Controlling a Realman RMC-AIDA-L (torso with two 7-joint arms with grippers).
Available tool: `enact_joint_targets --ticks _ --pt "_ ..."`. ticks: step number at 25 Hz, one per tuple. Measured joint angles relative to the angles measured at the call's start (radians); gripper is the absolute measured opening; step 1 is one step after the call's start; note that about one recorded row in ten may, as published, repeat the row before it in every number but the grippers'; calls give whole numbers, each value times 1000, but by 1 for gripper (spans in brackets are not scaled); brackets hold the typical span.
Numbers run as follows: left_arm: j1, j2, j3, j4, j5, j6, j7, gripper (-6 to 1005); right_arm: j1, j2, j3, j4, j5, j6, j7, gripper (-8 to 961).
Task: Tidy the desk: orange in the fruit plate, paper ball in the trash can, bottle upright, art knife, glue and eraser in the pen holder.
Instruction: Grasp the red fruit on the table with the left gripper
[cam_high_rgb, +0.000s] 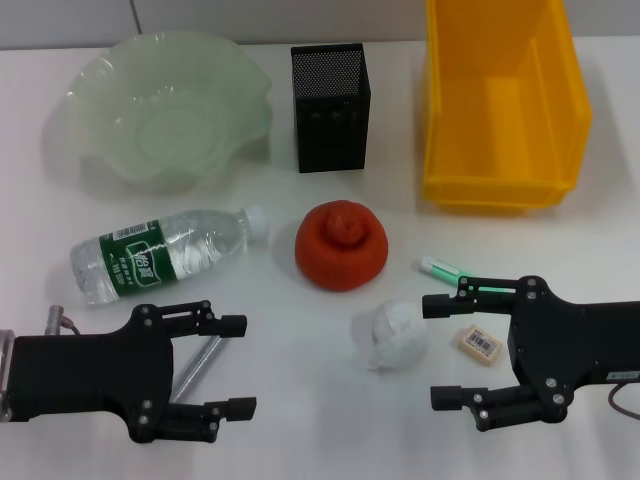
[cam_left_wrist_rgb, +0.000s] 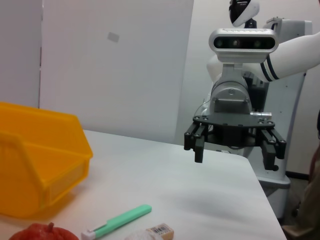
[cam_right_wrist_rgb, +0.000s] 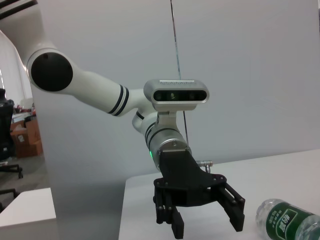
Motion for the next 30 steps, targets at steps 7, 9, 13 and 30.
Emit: enact_joint_targets --ticks 7,9,13,30 --pt "7 -11 -26 -3 3 -3 9 797 3 0 6 43 3 3 -22 801" --pt "7 -13 -28 -2 -1 -3 9 796 6 0 17 65 11 5 -42 801" --pt "7 -20 -32 5 -3 -4 9 794 13 -1 24 99 27 5 -69 801" --pt "-1 -37 -64 7 -6 2 9 783 15 1 26 182 55 10 -134 802"
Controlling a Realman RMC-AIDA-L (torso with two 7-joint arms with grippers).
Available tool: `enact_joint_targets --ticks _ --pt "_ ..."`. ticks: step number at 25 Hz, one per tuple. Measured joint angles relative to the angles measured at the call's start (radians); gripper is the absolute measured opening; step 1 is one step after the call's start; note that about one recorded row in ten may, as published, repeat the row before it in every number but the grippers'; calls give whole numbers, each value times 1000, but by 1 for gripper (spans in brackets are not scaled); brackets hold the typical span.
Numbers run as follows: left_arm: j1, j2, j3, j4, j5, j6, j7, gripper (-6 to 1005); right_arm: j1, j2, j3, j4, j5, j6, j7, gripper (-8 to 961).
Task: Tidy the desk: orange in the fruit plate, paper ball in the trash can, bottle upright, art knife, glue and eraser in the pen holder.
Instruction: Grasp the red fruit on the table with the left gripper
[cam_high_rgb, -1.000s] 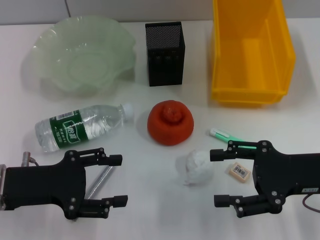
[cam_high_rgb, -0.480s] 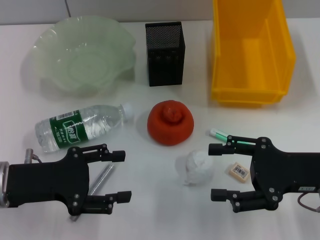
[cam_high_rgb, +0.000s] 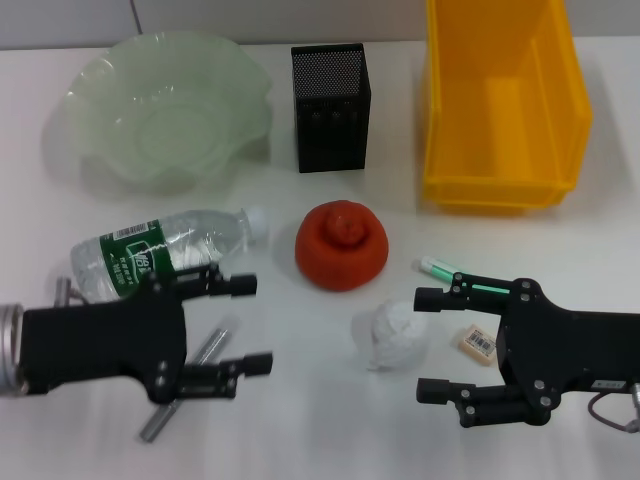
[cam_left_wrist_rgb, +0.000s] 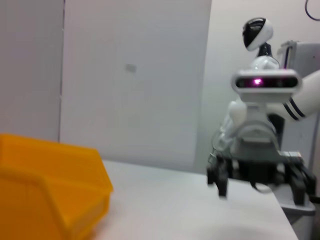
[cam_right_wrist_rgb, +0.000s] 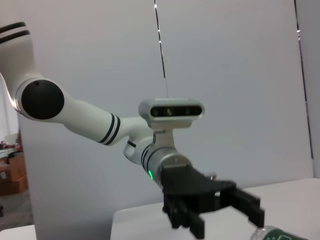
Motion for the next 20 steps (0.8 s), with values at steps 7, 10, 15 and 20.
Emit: enact_joint_targets --ticks 7,10,15,20 --pt "-44 -36 -42 82 -6 -13 -67 778 -22 -2 10 48 2 32 -46 802" --pt "-179 -38 -26 57 -9 -115 -228 776 -34 -2 21 51 2 32 -53 802" --pt "-272 -41 94 19 -9 -301 -261 773 -65 -4 53 54 2 26 -74 802" --pt "-293 -45 223 29 -13 -470 -304 770 -79 -4 66 57 2 21 -80 802"
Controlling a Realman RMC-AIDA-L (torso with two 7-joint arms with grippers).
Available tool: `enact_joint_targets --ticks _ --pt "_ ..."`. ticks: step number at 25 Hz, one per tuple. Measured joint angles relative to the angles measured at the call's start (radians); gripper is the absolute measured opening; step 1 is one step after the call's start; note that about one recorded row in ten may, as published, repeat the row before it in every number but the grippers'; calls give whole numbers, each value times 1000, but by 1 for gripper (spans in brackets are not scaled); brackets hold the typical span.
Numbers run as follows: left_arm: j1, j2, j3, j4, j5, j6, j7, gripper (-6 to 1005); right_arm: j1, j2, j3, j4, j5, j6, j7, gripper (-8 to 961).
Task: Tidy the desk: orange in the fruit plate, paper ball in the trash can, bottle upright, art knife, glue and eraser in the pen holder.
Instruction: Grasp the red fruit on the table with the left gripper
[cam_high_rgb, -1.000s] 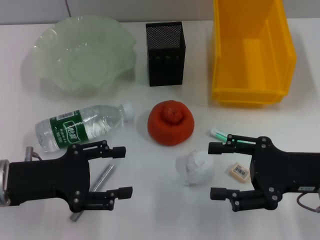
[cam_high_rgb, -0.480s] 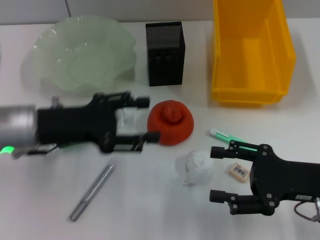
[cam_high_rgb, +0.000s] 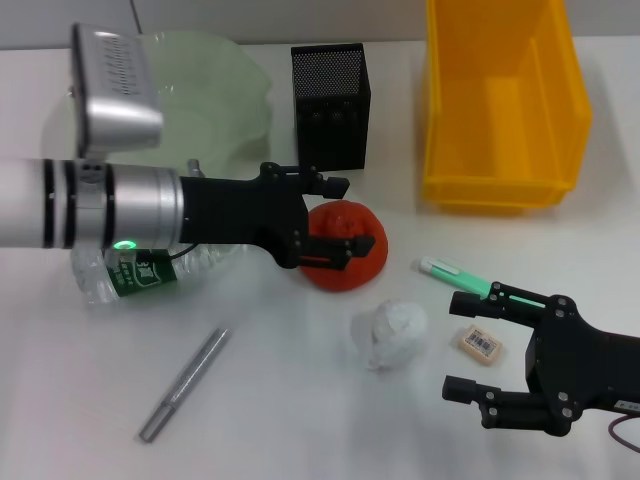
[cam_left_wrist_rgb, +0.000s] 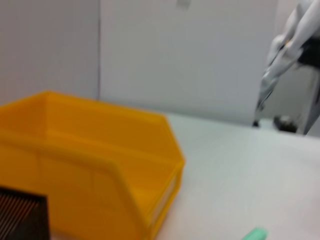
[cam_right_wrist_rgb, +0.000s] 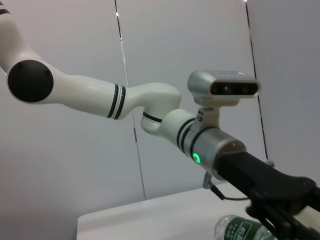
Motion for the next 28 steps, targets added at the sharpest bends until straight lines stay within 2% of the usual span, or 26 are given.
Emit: enact_joint_targets --ticks 2,10,14,22,27,28 --pt "-2 -1 51 5 0 -82 -22 768 -1 0 0 7 0 -1 0 802" --pt "-9 -2 167 -1 -9 -212 -35 763 3 1 -1 11 0 -1 0 801" --pt "-4 -2 258 -3 -60 -296 -35 760 10 1 -1 11 -1 2 0 801" --pt "-6 -2 320 -2 -77 -342 -34 755 14 2 -1 11 -2 8 0 801" --pt "-3 -2 320 5 -80 -347 -35 752 13 2 0 11 -2 10 0 800" --pt "-3 -2 320 5 -80 -347 -35 709 13 2 0 11 -2 10 0 800"
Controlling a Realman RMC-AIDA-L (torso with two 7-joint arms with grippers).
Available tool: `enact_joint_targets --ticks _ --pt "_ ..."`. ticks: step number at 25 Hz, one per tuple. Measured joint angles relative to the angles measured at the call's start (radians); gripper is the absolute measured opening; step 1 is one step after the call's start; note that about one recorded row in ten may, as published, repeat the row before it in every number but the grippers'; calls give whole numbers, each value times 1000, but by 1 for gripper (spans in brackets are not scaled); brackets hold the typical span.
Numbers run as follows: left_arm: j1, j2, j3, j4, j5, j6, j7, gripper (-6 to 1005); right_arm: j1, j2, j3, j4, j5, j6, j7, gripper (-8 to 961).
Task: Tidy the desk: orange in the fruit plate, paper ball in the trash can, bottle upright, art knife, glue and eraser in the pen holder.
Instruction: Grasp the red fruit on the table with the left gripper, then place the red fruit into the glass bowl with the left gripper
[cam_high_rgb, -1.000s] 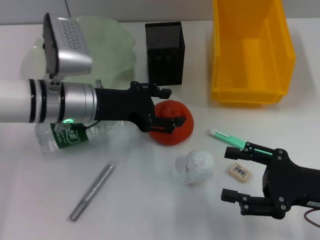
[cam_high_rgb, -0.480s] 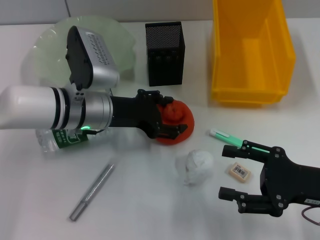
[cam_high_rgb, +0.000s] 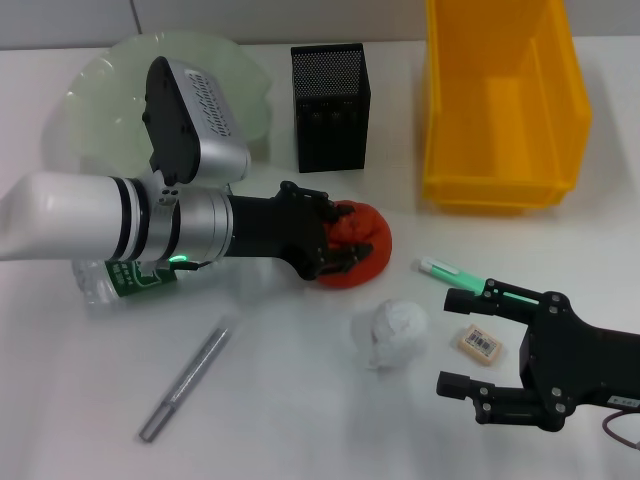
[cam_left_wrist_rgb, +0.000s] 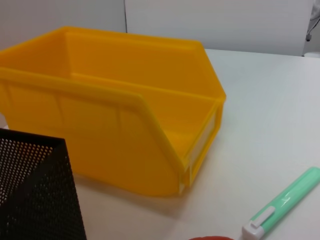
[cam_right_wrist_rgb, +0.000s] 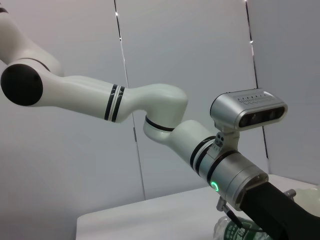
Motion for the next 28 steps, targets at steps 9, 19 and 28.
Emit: enact_joint_targets --ticks 9,19,28 --pt "17 4 -13 48 -3 16 -65 338 1 0 11 0 0 2 0 800" --pt "166 9 -66 300 -3 100 -151 239 3 1 11 0 0 4 0 801" --pt "231 11 -211 396 -3 133 -180 187 7 2 11 14 11 5 -13 800"
